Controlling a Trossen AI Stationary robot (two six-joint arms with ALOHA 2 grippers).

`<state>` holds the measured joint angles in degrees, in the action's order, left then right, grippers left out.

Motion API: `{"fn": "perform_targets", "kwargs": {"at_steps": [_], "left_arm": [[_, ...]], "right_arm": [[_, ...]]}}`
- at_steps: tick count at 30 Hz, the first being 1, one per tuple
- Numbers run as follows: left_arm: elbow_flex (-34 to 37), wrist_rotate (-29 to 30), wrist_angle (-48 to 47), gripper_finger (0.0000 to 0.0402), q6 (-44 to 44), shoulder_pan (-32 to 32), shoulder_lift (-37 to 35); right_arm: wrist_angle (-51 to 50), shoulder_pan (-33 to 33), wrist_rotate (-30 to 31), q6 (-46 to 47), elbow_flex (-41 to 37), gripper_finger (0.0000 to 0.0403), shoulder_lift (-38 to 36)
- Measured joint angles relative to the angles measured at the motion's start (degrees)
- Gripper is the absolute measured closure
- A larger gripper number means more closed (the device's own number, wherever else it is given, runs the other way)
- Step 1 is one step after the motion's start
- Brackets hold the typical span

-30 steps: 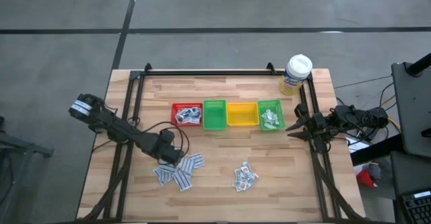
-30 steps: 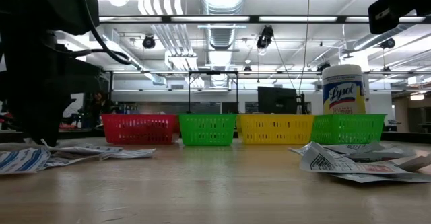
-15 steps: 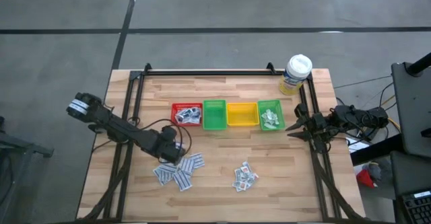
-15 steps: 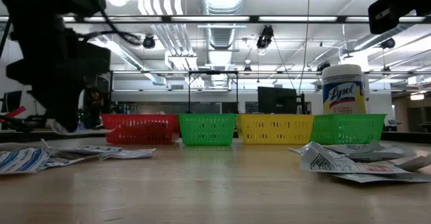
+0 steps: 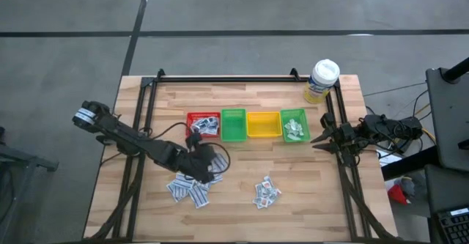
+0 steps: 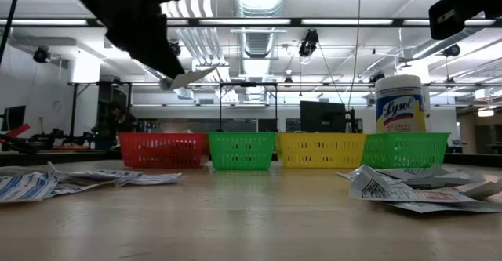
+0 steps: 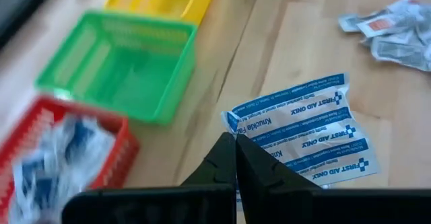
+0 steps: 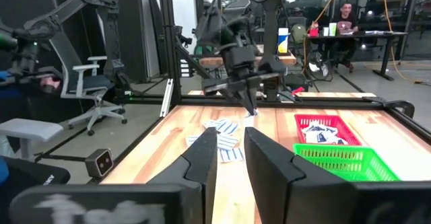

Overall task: Pick & Place First Aid Supplies
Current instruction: Put the blue bandage into the yellow basket

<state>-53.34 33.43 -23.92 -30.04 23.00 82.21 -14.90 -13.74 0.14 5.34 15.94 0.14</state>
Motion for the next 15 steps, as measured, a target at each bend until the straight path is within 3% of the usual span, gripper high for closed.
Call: {"fn": "perform_targets", "kwargs": {"at_steps": [15], "left_arm": [[-0.7,0.2,3.4,0.0401,26.8,-7.0,0.1]], "right_arm": [[-0.1,0.0,0.0,-2.6,0.0,0.0313,0.0]]}}
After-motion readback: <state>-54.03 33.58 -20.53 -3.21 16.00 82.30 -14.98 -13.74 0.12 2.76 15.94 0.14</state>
